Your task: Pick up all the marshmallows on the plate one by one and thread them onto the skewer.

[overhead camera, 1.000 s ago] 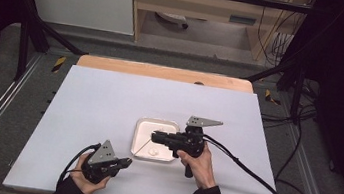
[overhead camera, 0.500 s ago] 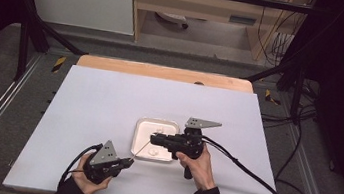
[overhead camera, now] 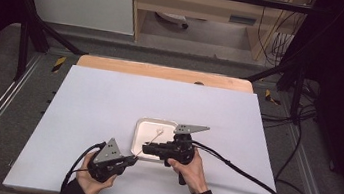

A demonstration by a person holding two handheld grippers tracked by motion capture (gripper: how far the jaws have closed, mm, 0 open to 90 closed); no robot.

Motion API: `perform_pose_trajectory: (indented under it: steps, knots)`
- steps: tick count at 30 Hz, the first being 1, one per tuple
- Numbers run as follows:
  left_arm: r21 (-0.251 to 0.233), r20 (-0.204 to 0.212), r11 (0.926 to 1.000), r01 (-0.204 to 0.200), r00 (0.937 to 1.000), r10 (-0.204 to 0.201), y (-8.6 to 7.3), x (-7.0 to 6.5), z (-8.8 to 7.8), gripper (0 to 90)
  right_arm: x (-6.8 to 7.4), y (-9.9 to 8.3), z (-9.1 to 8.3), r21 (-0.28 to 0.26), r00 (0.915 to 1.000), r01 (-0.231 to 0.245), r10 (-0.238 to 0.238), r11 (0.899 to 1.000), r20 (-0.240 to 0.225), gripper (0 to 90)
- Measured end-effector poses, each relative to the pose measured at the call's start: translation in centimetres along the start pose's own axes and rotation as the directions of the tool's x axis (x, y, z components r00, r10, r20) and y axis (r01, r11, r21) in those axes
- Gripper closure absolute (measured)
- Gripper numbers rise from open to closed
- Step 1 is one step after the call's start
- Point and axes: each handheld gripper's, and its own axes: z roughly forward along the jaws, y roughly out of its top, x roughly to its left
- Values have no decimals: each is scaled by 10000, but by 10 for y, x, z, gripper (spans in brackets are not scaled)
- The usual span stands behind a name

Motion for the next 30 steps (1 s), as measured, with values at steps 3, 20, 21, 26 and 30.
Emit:
perform_pose_trajectory:
  steps: [3,20,21,26,30]
  knots:
    - [2,73,9998,176,9998,-176,0,1,3,886,0,-3,3,122,10000,-25,25,9999,38,793]
    - [-80,165,9959,896,9959,-895,-6,12,0,884,4,3,-7,186,9884,664,-683,9976,1359,528]
    - [-77,139,9954,953,9954,-952,-6,14,-1,884,4,5,-10,236,9824,864,-891,9960,1644,484]
    - [-79,97,9930,1176,9930,-1175,-11,21,-8,884,-2,6,-24,462,9471,1412,-1485,9889,2845,264]
    - [-85,63,9911,1332,9911,-1332,-14,25,-13,884,-11,1,-32,823,9220,1490,-1685,9854,3486,162]
